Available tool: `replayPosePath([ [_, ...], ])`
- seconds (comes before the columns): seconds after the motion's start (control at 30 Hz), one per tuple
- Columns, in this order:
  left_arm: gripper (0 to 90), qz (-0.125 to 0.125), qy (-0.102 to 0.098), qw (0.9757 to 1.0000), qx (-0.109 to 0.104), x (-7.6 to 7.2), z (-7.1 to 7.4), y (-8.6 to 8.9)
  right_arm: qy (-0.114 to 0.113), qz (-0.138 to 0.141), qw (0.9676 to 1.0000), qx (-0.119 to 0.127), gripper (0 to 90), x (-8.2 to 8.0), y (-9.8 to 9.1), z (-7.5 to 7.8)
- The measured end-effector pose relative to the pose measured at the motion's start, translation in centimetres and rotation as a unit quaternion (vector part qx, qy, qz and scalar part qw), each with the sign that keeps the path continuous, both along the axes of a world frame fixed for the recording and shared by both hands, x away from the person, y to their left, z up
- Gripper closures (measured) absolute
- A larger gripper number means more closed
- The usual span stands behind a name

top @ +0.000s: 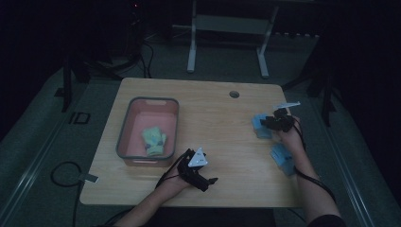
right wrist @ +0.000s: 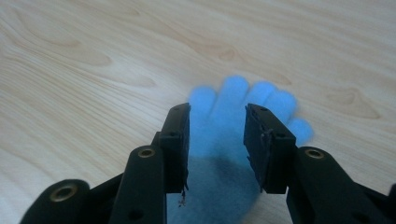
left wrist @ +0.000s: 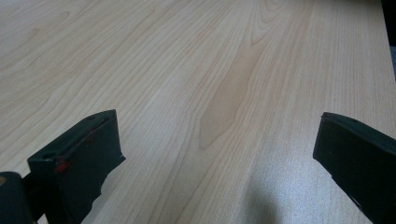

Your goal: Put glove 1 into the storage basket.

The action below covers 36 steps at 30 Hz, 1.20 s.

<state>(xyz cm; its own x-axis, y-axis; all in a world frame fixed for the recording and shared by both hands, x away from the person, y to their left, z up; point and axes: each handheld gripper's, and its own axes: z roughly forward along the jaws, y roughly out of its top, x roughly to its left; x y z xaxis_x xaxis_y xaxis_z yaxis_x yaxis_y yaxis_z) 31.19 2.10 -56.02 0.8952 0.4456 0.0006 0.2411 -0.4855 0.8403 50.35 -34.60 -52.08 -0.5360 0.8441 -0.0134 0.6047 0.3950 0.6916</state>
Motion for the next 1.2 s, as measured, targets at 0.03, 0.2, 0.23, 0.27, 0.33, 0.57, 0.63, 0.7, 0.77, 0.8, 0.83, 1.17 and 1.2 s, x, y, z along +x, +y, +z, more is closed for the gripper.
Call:
replayPosePath([
  [0.03,1.2,0.0,-0.001,1.0,0.001,0.0,0.0,0.0,0.005,-0.001,1.0,-0.004,61.0,0.3,-0.1,-0.4],
  [0.2,1.2,0.001,-0.005,1.0,0.0,-0.2,0.0,0.0,0.023,0.002,0.9996,-0.017,60.0,0.6,-0.2,-2.1],
  [0.23,1.2,0.002,-0.006,1.0,0.0,-0.3,0.0,0.0,0.023,0.002,0.9996,-0.017,60.0,0.6,-0.2,-2.1],
  [0.27,1.3,0.002,-0.007,1.0,0.0,-0.3,0.0,0.0,0.02,0.002,0.9996,-0.018,60.5,0.6,-0.2,-2.2],
  [0.33,1.2,0.004,-0.009,1.0,-0.003,-0.3,-0.1,0.1,0.017,-0.002,0.9997,-0.015,67.6,0.5,-0.1,-2.3],
  [0.57,1.2,0.006,-0.012,0.9999,-0.002,-0.3,-0.1,0.2,0.023,-0.032,0.9992,-0.002,83.3,0.4,0.2,-2.2],
  [0.63,1.3,0.005,-0.01,0.9999,-0.005,-0.3,-0.2,0.2,0.025,-0.039,0.9989,-0.005,86.8,0.1,0.5,-1.7],
  [0.7,1.2,0.005,-0.012,0.9999,-0.003,-0.3,-0.2,0.2,0.018,-0.042,0.999,-0.002,87.2,-0.3,0.7,-0.9],
  [0.77,1.3,0.006,-0.012,0.9999,-0.003,-0.3,-0.2,0.3,0.016,-0.041,0.999,0.002,87.3,-0.6,0.8,-0.5],
  [0.8,1.2,0.01,-0.016,0.9998,-0.004,-0.3,-0.2,0.3,0.007,-0.041,0.9991,0.009,87.4,-1.3,1.1,0.7],
  [0.83,1.2,0.01,-0.016,0.9998,-0.004,-0.3,-0.2,0.3,0.003,-0.041,0.9991,0.014,87.4,-1.6,1.3,1.2],
  [1.17,1.2,0.011,-0.018,0.9997,-0.007,-0.2,-0.2,0.5,-0.037,-0.007,0.9987,0.035,87.6,-6.0,4.8,5.4],
  [1.2,1.2,0.009,-0.02,0.9997,-0.006,-0.2,-0.2,0.5,-0.04,0.001,0.9986,0.036,87.6,-7.1,5.6,5.9],
])
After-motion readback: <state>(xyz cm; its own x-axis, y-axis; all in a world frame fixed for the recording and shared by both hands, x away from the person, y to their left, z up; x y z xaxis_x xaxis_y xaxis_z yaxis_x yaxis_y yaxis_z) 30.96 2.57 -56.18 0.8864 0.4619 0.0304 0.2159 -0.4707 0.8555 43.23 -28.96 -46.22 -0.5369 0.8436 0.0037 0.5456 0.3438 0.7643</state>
